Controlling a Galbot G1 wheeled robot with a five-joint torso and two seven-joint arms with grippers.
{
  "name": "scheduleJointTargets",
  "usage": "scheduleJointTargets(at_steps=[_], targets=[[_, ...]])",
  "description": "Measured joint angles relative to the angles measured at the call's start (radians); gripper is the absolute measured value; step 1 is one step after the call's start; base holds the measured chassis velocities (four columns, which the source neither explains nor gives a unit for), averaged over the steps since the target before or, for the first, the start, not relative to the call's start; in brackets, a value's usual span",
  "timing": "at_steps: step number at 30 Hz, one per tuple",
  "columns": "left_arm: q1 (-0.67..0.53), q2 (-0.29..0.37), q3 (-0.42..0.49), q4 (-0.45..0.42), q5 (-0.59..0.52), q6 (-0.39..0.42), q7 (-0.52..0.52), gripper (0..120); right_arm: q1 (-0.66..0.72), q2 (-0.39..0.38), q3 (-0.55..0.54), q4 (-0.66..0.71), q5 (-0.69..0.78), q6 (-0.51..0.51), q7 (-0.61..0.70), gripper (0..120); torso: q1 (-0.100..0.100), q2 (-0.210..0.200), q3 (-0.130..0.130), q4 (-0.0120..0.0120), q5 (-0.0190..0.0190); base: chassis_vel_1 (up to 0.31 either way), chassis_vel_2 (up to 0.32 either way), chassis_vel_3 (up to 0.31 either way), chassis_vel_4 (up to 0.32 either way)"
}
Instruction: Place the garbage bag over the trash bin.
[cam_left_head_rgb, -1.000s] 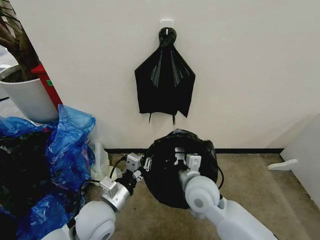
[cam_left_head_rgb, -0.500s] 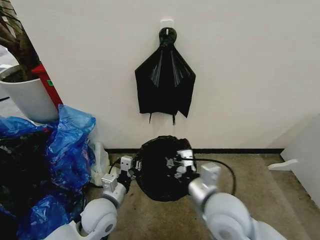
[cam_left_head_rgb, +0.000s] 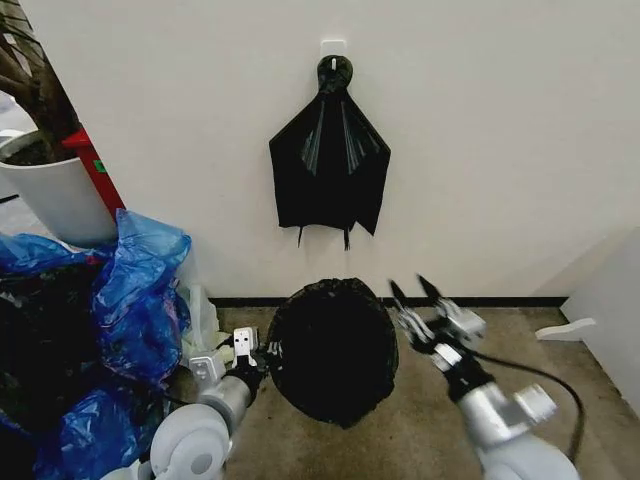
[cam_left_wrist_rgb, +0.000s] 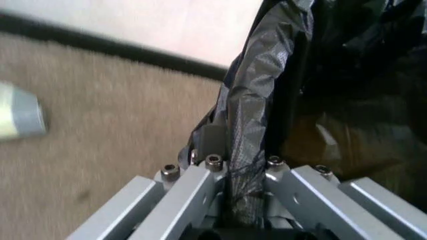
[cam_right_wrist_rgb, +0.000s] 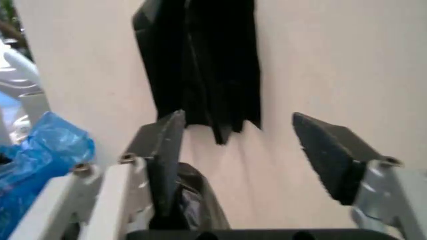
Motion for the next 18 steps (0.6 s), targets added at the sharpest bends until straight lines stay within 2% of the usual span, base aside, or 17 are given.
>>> scheduleJointTargets(at_steps=[5,10,18], targets=[[-0.019,-0.006,0.003,0.016,-0.025,0.043,-0.044,0,-0.051,0.063,0.051,-0.012,-0.013,0.060,-0.041,86,0.000,0.000,0.000,0.0005,-0.0002,0.000,0.000,0.000,0.000],[-0.041,-0.015,0.001,0.044,-0.063,0.069,-0.062,0,-0.055,0.089,0.056,-0.021,-0.018,0.068,-0.043,98,0.000,0.000,0.000,0.0005,-0.0001,0.000,0.000,0.000,0.000],[-0.070,-0.056,0.006,0.096,-0.110,0.095,-0.072,0,-0.046,0.092,0.020,-0.005,-0.023,0.048,-0.022,100,0.000,0.000,0.000,0.0005,-0.0001,0.000,0.000,0.000,0.000]])
